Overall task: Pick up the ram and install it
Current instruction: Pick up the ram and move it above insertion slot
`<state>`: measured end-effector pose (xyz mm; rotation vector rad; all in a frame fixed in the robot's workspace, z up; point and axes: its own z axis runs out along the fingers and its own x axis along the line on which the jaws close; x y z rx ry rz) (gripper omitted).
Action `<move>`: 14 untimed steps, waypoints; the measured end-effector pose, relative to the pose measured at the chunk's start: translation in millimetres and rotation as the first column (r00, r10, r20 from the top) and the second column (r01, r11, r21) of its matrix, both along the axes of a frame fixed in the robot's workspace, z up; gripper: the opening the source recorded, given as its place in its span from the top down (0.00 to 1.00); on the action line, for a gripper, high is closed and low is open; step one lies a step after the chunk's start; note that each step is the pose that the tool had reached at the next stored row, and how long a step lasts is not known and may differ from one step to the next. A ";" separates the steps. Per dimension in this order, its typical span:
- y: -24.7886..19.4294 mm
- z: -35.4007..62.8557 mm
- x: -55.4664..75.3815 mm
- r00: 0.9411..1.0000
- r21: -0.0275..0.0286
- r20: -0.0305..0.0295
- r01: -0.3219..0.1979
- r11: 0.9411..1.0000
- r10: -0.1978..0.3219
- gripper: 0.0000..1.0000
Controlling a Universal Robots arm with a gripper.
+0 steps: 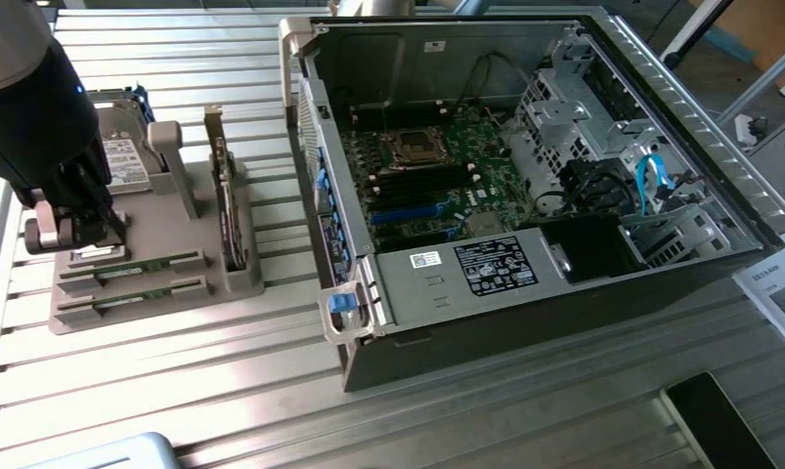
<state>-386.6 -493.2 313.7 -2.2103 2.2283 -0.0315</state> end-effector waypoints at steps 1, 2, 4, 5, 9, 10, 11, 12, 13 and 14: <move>0.0 -0.1 0.0 1.000 0.000 0.000 0.000 1.000 0.000 0.89; 0.0 -0.2 0.0 1.000 0.000 0.000 0.000 1.000 0.000 0.89; 0.0 -0.2 0.0 1.000 0.000 0.000 0.000 1.000 0.000 0.89; 0.0 -0.2 0.0 1.000 0.000 0.000 0.000 1.000 0.000 0.89; 0.0 -0.2 0.0 1.000 0.000 0.000 0.000 1.000 0.000 0.89; 0.0 -0.4 0.0 1.000 0.000 0.000 0.000 1.000 0.000 0.89; 0.0 -0.8 0.1 1.000 0.000 0.000 0.000 1.000 0.000 0.89; 0.0 -1.4 0.0 1.000 0.000 0.000 0.000 1.000 0.000 0.89; 0.0 -2.3 0.0 1.000 0.000 0.000 0.000 1.000 0.000 0.89; 0.0 -3.9 0.0 1.000 0.000 0.000 0.000 1.000 0.000 0.89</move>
